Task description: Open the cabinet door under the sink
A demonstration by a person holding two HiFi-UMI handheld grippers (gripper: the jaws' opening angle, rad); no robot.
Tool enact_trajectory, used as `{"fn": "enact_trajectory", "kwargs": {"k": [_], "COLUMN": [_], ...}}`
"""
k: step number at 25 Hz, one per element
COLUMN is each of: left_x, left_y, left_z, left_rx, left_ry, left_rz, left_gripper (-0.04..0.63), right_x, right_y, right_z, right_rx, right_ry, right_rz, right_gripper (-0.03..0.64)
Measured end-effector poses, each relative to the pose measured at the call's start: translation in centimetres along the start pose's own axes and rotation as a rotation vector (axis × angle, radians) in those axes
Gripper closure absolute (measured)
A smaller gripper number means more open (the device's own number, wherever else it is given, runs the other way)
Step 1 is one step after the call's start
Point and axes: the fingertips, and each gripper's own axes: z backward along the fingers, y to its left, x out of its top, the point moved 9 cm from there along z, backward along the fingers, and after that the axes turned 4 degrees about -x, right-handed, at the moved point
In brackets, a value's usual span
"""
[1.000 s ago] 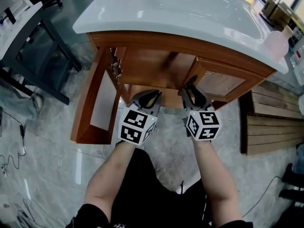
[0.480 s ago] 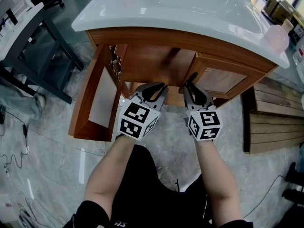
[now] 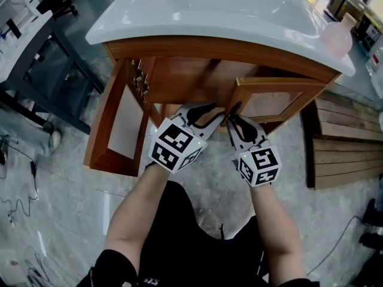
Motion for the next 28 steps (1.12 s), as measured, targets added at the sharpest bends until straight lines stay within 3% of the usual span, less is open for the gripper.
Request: {"fn": "enact_trajectory", "kwargs": {"k": [11,28], "left_x": [2.3,2.4], "left_y": [-1.6,-4.6], "left_z": [-2.6,-1.9], "left_rx": [-0.093,-0.158], "left_ry": [-0.019,-0.01], "left_rz": [-0.073,-0.066], "left_gripper": [0.463,0.494], "right_x": [-0.4,-1.3], "right_y": [0.1,0.1], "right_z": [1.9,5.1], "right_rx": [0.046,0.125], "right_ry": [0.009,-0.002], "right_rz": [0.003,-0.016], "right_gripper": [0.528,0.525]}}
